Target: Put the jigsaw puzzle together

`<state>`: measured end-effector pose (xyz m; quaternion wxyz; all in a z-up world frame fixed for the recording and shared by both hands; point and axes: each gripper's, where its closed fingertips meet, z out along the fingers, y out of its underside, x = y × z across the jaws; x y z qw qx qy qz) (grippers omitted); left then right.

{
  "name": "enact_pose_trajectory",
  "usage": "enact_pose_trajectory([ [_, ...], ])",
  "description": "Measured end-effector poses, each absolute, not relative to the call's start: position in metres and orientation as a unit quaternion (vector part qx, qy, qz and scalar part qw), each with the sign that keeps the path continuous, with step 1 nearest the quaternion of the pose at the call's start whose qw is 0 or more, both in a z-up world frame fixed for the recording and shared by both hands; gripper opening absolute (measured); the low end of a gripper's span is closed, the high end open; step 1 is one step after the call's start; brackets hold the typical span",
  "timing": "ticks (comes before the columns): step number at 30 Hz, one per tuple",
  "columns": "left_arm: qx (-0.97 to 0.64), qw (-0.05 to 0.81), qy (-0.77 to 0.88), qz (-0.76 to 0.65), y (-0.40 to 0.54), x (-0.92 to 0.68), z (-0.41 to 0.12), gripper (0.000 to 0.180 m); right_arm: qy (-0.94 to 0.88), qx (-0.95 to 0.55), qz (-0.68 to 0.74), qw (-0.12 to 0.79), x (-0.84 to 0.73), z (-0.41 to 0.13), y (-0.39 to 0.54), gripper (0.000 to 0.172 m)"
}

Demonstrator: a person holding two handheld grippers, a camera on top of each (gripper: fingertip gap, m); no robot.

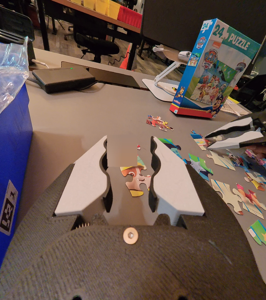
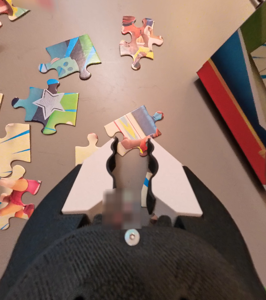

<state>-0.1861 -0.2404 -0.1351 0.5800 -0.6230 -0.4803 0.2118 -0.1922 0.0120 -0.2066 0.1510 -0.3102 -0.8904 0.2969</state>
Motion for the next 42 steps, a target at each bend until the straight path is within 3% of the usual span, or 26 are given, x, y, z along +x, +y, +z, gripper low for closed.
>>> enact_pose_trajectory([
  [5,-0.622,0.582,-0.479,0.210,-0.240,-0.186,-0.135,0.047,-0.894,-0.305,0.292,0.151,-0.194,-0.204,0.016,0.043],
  [8,-0.625,0.579,-0.479,0.211,-0.238,-0.186,-0.135,0.047,-0.886,-0.330,0.310,0.103,-0.191,-0.209,0.010,0.064],
  [10,-0.625,0.579,-0.478,0.212,-0.239,-0.186,-0.135,0.047,-0.882,-0.333,0.319,0.103,-0.193,-0.208,0.006,0.064],
  [14,-0.623,0.581,-0.479,0.212,-0.239,-0.186,-0.135,0.047,-0.890,-0.319,0.304,0.120,-0.192,-0.209,0.002,0.048],
  [19,-0.627,0.579,-0.475,0.216,-0.238,-0.185,-0.134,0.047,-0.892,-0.314,0.307,0.112,-0.191,-0.207,0.001,0.044],
  [21,-0.629,0.579,-0.472,0.218,-0.237,-0.184,-0.134,0.047,-0.892,-0.300,0.319,0.109,-0.191,-0.203,-0.002,0.013],
  [23,-0.631,0.577,-0.470,0.220,-0.236,-0.184,-0.134,0.047,-0.902,-0.292,0.302,0.102,-0.190,-0.208,-0.002,0.043],
  [25,-0.632,0.576,-0.470,0.220,-0.236,-0.184,-0.134,0.047,-0.910,-0.279,0.285,0.109,-0.190,-0.208,-0.002,0.048],
  [42,-0.634,0.577,-0.465,0.221,-0.234,-0.183,-0.134,0.047,-0.906,-0.242,0.336,0.088,-0.255,-0.187,-0.070,0.061],
])
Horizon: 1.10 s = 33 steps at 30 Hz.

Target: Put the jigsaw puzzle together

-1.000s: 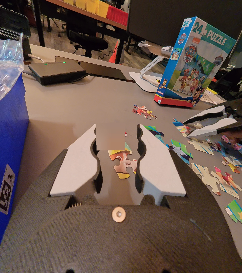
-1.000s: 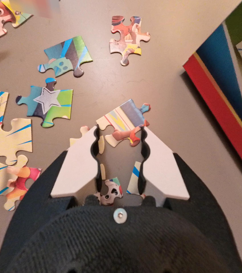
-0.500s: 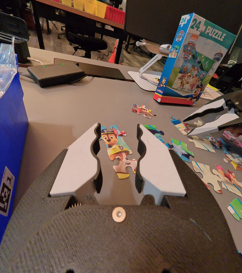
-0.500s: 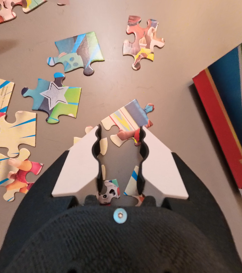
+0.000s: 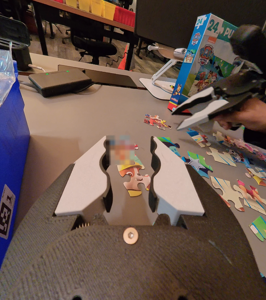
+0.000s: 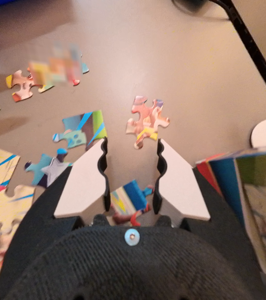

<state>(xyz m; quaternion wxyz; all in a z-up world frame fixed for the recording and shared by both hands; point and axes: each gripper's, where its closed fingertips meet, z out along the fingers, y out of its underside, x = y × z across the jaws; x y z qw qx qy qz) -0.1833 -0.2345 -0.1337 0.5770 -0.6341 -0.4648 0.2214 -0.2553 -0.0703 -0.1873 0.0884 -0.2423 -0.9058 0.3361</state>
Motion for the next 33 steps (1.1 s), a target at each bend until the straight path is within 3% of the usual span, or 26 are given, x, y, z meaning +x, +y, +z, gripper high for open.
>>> enact_pose_trajectory([
  [4,-0.632,0.580,-0.464,0.222,-0.235,-0.183,-0.133,0.047,-0.904,-0.286,0.304,0.088,-0.286,-0.204,-0.083,0.060],
  [9,-0.638,0.578,-0.455,0.225,-0.232,-0.182,-0.132,0.047,-0.898,-0.317,0.289,0.099,-0.290,-0.209,-0.084,0.041],
  [13,-0.657,0.573,-0.440,0.217,-0.224,-0.180,-0.135,0.049,-0.901,-0.312,0.283,0.101,-0.287,-0.209,-0.083,0.038],
  [17,-0.673,0.560,-0.419,0.239,-0.218,-0.177,-0.134,0.050,-0.898,-0.312,0.291,0.110,-0.283,-0.205,-0.078,0.015],
  [22,-0.664,0.570,-0.423,0.238,-0.221,-0.177,-0.132,0.049,-0.893,-0.311,0.298,0.130,-0.274,-0.192,-0.071,0.019],
  [27,-0.668,0.563,-0.418,0.247,-0.220,-0.177,-0.132,0.048,-0.885,-0.334,0.296,0.134,-0.285,-0.192,-0.077,0.044],
  [33,-0.663,0.567,-0.420,0.250,-0.222,-0.177,-0.130,0.048,-0.879,-0.364,0.289,0.108,-0.292,-0.209,-0.076,0.034],
])
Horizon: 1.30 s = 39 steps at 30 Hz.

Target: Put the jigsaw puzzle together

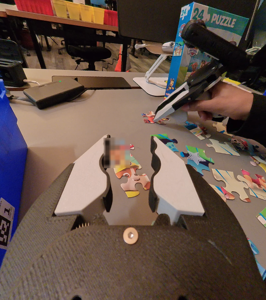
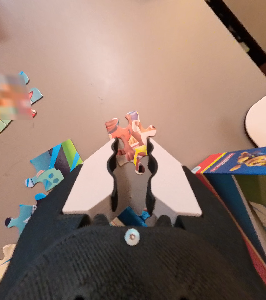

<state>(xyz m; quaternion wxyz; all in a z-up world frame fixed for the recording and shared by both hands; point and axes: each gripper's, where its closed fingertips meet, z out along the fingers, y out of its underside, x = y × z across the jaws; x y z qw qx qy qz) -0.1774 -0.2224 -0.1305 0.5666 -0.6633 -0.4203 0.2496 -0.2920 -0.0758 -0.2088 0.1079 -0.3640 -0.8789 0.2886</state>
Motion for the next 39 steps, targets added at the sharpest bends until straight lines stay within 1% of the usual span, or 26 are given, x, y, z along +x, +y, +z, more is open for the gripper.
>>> enact_pose_trajectory([
  [2,-0.666,0.564,-0.418,0.251,-0.221,-0.177,-0.131,0.048,-0.882,-0.357,0.288,0.110,-0.291,-0.209,-0.072,0.029],
  [11,-0.666,0.563,-0.417,0.255,-0.221,-0.177,-0.131,0.047,-0.886,-0.344,0.291,0.110,-0.284,-0.208,-0.070,0.026],
  [12,-0.666,0.564,-0.417,0.254,-0.221,-0.177,-0.131,0.047,-0.884,-0.343,0.297,0.109,-0.283,-0.205,-0.070,0.020],
  [13,-0.665,0.564,-0.418,0.254,-0.222,-0.177,-0.131,0.047,-0.881,-0.343,0.307,0.110,-0.281,-0.200,-0.070,0.008],
  [16,-0.667,0.563,-0.418,0.254,-0.221,-0.177,-0.131,0.047,-0.876,-0.345,0.318,0.112,-0.275,-0.187,-0.063,0.016],
  [21,-0.669,0.561,-0.416,0.255,-0.220,-0.178,-0.131,0.047,-0.873,-0.352,0.313,0.129,-0.270,-0.178,-0.042,0.021],
  [22,-0.669,0.561,-0.416,0.255,-0.220,-0.178,-0.131,0.047,-0.872,-0.358,0.310,0.127,-0.271,-0.181,-0.038,0.025],
  [24,-0.668,0.561,-0.417,0.255,-0.221,-0.178,-0.131,0.047,-0.870,-0.369,0.306,0.113,-0.272,-0.190,-0.034,0.042],
  [25,-0.667,0.562,-0.417,0.255,-0.221,-0.177,-0.131,0.047,-0.868,-0.371,0.314,0.104,-0.273,-0.193,-0.036,0.047],
  [29,-0.664,0.565,-0.419,0.254,-0.222,-0.178,-0.130,0.047,-0.859,-0.371,0.343,0.082,-0.276,-0.198,-0.045,0.056],
  [34,-0.666,0.563,-0.418,0.255,-0.221,-0.178,-0.131,0.047,-0.872,-0.360,0.327,0.062,-0.263,-0.205,-0.054,0.066],
  [36,-0.667,0.562,-0.417,0.255,-0.221,-0.177,-0.131,0.047,-0.877,-0.345,0.334,0.024,-0.246,-0.203,-0.067,0.065],
  [38,-0.667,0.563,-0.417,0.255,-0.221,-0.177,-0.131,0.047,-0.876,-0.324,0.354,-0.048,-0.221,-0.196,-0.087,0.066],
  [39,-0.667,0.563,-0.417,0.255,-0.221,-0.177,-0.131,0.047,-0.875,-0.315,0.364,-0.057,-0.217,-0.191,-0.092,0.066],
])
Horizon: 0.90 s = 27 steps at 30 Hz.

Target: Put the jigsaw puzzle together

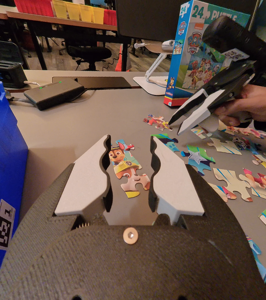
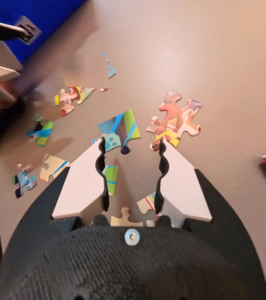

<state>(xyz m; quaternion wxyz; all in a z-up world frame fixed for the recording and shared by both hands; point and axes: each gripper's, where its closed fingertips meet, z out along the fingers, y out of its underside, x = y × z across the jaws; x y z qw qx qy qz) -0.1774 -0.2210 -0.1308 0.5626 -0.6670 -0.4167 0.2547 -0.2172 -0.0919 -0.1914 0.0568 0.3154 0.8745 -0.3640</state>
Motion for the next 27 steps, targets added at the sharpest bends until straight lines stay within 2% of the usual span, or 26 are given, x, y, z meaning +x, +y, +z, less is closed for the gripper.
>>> enact_pose_trajectory([
  [5,-0.666,0.563,-0.417,0.255,-0.221,-0.177,-0.131,0.047,0.892,0.244,-0.378,-0.052,-0.247,-0.171,-0.086,0.054],
  [7,-0.665,0.564,-0.418,0.254,-0.222,-0.177,-0.130,0.047,0.905,0.198,-0.372,-0.066,-0.254,-0.171,-0.084,0.052],
  [16,-0.665,0.565,-0.418,0.254,-0.222,-0.177,-0.130,0.047,0.954,0.066,-0.291,-0.033,-0.257,-0.195,-0.072,0.061],
  [21,-0.667,0.563,-0.417,0.254,-0.221,-0.177,-0.131,0.047,0.962,0.044,-0.268,-0.034,-0.259,-0.206,-0.071,0.062],
  [25,-0.666,0.564,-0.418,0.252,-0.221,-0.178,-0.131,0.047,0.958,0.058,-0.279,-0.015,-0.256,-0.211,-0.076,0.071],
  [27,-0.666,0.564,-0.419,0.252,-0.221,-0.178,-0.131,0.047,0.955,0.067,-0.288,-0.020,-0.256,-0.211,-0.077,0.068],
])
